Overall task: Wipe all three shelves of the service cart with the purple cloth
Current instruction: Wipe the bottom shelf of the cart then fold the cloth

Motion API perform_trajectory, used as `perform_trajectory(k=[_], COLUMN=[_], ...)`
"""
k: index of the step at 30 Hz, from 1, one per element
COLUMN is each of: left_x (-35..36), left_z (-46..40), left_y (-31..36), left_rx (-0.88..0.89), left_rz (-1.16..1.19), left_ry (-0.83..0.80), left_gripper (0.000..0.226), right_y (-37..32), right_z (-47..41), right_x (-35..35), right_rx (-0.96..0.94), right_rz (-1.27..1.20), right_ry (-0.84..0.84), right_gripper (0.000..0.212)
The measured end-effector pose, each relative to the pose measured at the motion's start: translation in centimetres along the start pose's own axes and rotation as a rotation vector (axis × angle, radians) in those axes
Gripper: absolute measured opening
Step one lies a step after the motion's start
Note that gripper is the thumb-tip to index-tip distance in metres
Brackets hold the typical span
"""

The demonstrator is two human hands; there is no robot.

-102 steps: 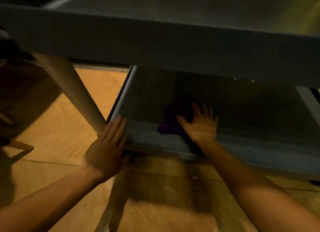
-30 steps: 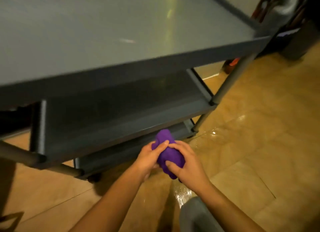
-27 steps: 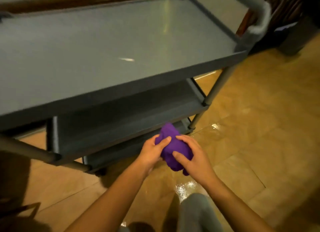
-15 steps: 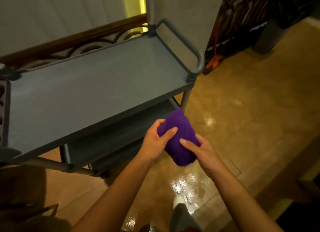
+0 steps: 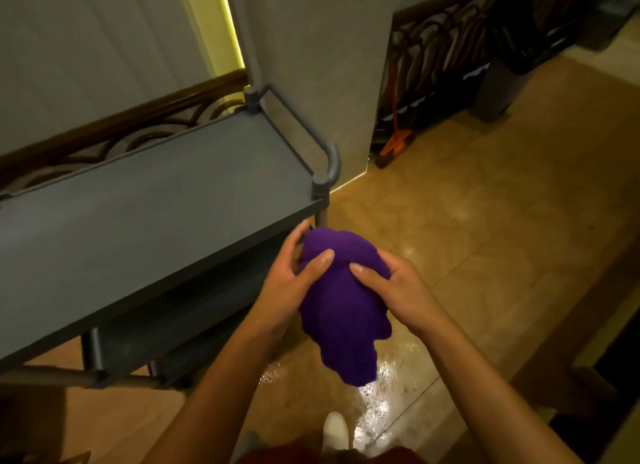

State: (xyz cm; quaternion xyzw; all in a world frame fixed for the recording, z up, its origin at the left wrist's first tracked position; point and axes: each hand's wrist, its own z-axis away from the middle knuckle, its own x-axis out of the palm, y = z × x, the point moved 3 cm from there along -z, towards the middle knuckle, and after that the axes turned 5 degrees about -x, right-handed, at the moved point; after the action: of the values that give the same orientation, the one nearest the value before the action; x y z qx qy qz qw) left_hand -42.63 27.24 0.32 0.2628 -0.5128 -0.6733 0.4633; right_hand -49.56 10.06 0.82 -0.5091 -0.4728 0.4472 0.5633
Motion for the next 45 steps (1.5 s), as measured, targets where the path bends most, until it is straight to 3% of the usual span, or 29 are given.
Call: perform_trajectory(k=[4, 10, 13, 16, 21, 28, 30, 32, 34, 36, 41, 45], left_x=[3.0, 6.0, 6.7, 7.1, 6.4, 7.8, 8.5, 9.4, 10.2, 11.2, 14.1, 15.7], left_z=[-1.7, -5.3, -8.8, -12.4, -18.1, -25.7, -28.0, -30.3, -32.5, -34.5, -38.5, -40.2], left_y=[1.2, 3.4, 4.3, 5.0, 7.7, 11.8, 12.7, 13.1, 13.3, 13.6, 14.4, 14.2], left_rx=[-0.045, 0.0, -0.072, -0.092, -0.016, -0.084, -0.038, -0.003, 0.026, 0.063, 0.113, 0.054], left_rz=[-0.074, 0.012, 0.123, 0.065, 0.094, 0.255, 0.27, 0.294, 0.348, 0.418, 0.46, 0.639], left_ry=[-0.186, -0.204, -0.307, -0.419, -0.225, -0.056, 0.054, 0.148, 0.232, 0.317, 0.526, 0.621], left_gripper=[0.056, 0.038, 0.049, 0.053, 0.036, 0.029, 0.018, 0.012, 0.012, 0.015, 0.021, 0.038], right_y=[-1.3, -3.4, -4.1, -4.2, -3.6, 2.3, 2.8, 3.2, 3.1, 2.7, 1.7, 1.0], right_z=[-0.7, -3.0, -5.8, -9.4, -16.8, -23.4, -25.1, -27.1, -29.2, -31.8, -38.1, -42.7], right_x=[-3.1, -7.0, -8.7, -9.8, -11.7, -14.0, -14.6, -16.9, -20.0, -22.7, -26.5, -25.4], right_rx=[-0.073, -0.136, -0.083, -0.044, 0.088, 0.372, 0.395, 0.363, 0.32, 0.309, 0.416, 0.596], right_rz=[0.104, 0.13, 0.117, 0.143, 0.052, -0.394, -0.272, -0.083, 0.027, 0.067, 0.082, -0.231], right_ry=[0.032, 0.163, 0.089, 0.04, 0.143, 0.301, 0.378, 0.568, 0.688, 0.616, 0.245, -0.054], right_gripper=[0.024, 0.034, 0.03, 0.024, 0.034, 0.088, 0.072, 0.045, 0.03, 0.03, 0.038, 0.054])
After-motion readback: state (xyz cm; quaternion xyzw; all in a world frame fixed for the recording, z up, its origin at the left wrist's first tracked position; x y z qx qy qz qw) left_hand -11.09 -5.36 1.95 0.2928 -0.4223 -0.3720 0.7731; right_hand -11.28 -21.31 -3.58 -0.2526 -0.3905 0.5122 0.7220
